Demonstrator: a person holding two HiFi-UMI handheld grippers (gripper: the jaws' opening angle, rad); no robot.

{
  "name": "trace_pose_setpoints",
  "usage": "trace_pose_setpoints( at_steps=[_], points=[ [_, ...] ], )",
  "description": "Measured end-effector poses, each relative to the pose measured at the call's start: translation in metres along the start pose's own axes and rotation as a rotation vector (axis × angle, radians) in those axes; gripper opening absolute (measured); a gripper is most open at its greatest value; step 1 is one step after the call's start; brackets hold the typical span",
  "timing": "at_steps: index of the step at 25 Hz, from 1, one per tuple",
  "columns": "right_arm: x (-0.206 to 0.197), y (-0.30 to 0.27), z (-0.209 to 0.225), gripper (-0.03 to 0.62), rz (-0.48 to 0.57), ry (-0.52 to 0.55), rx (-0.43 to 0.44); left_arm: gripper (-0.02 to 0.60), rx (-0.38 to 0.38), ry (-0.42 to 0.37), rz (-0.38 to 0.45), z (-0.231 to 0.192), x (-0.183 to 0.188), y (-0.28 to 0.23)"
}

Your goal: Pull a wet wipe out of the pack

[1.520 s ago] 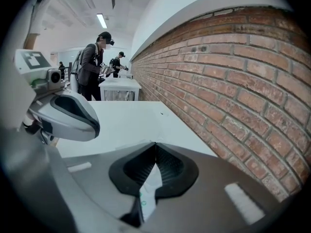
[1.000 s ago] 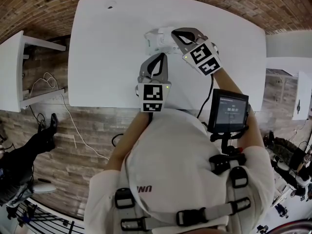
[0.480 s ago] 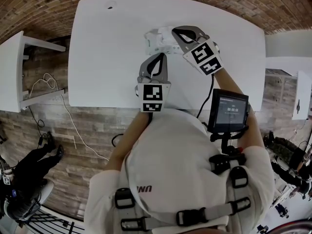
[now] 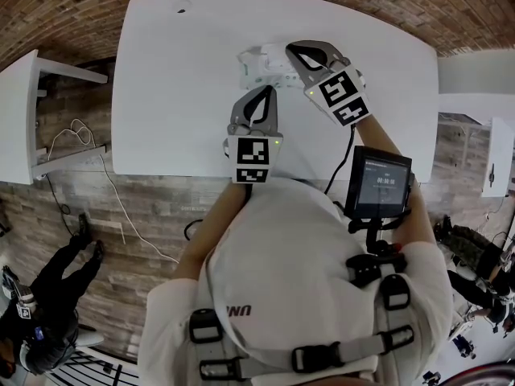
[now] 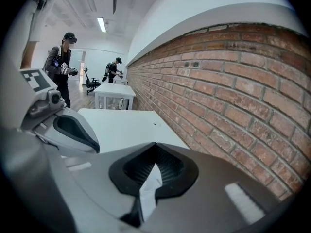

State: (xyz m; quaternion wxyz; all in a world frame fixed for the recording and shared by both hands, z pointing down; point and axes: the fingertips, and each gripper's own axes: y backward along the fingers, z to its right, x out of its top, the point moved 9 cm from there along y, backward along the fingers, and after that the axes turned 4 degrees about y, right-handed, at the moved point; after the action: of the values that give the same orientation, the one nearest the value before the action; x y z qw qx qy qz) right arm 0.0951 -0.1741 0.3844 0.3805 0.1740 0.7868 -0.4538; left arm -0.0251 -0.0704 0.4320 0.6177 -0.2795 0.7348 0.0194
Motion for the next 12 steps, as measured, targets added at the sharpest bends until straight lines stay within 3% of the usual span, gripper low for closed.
trace_pose_setpoints(
  at_steps=[12],
  points=[
    [0.023,0.013,0.017,0.008,0.082,0.005,-0.059,0.002,0.003,-0.001,0.003,-0.001,-0.001,0.0]
  ],
)
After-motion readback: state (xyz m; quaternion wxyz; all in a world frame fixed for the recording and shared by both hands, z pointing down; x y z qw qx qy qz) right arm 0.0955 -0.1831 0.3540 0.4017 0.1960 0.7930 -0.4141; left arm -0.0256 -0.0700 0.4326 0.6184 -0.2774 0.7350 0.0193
